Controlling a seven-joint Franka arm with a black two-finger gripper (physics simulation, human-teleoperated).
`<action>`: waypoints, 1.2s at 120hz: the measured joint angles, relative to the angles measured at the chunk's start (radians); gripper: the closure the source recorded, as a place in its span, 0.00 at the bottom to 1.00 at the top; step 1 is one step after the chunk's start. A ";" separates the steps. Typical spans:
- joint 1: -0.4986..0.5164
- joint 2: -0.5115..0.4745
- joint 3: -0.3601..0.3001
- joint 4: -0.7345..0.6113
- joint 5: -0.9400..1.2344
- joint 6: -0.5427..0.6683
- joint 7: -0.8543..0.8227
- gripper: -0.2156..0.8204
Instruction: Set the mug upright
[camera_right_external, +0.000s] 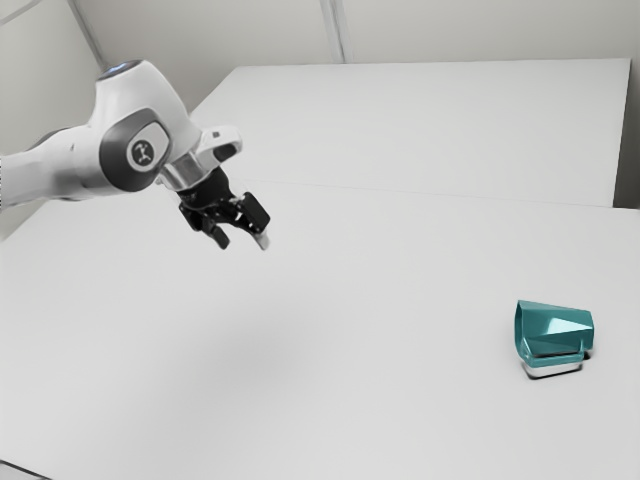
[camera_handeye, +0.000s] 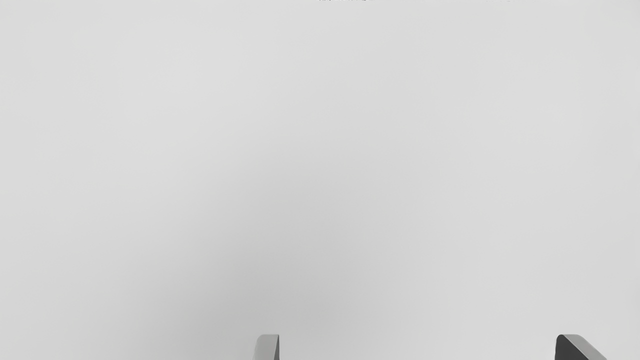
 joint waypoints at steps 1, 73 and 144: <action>-0.004 -0.001 0.001 -0.009 -0.009 0.012 -0.002 0.21; -0.371 0.238 -0.007 -0.061 -0.517 0.527 -0.074 0.22; -0.461 0.528 -0.088 0.216 -0.655 0.630 -0.099 0.23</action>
